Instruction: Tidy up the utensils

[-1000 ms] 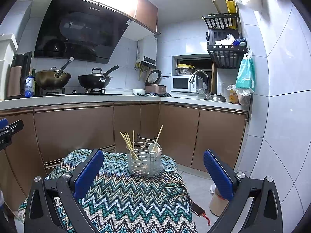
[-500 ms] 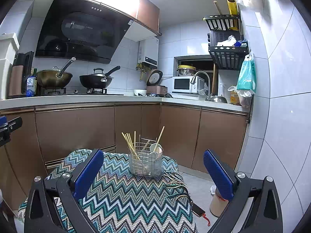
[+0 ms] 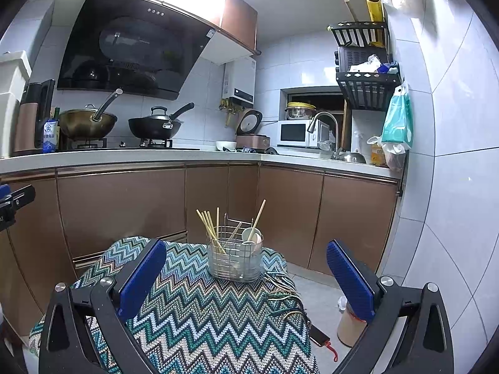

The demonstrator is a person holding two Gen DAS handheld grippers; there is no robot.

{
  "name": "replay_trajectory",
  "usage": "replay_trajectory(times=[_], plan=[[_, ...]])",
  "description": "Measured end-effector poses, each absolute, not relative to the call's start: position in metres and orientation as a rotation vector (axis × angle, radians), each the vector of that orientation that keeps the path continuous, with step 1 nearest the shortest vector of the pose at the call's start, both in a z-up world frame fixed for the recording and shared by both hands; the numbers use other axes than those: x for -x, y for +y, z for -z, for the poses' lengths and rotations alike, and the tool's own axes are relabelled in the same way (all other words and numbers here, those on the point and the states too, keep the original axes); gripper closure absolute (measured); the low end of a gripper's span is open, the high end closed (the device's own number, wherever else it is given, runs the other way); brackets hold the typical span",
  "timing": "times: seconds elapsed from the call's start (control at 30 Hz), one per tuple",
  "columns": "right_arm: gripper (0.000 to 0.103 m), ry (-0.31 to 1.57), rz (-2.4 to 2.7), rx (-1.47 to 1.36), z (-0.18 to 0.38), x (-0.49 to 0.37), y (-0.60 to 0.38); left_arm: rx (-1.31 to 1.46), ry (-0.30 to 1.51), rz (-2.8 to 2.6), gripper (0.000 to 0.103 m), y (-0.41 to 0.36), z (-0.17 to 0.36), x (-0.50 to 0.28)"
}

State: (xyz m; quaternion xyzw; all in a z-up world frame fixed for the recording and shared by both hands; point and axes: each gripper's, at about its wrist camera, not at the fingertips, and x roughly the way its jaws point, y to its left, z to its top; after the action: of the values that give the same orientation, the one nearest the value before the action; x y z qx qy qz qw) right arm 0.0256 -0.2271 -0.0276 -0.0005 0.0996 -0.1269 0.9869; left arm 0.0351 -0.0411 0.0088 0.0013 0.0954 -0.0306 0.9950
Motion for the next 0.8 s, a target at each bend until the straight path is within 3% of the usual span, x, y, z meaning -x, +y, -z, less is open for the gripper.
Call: replay_trajectory(times=[0.8], plan=[[0.000, 0.215, 0.244, 0.013, 0.0333, -0.0283, -0.2235, -0.008, 0.189, 0.053, 0.032, -0.0413, -0.0082, -0.0354]])
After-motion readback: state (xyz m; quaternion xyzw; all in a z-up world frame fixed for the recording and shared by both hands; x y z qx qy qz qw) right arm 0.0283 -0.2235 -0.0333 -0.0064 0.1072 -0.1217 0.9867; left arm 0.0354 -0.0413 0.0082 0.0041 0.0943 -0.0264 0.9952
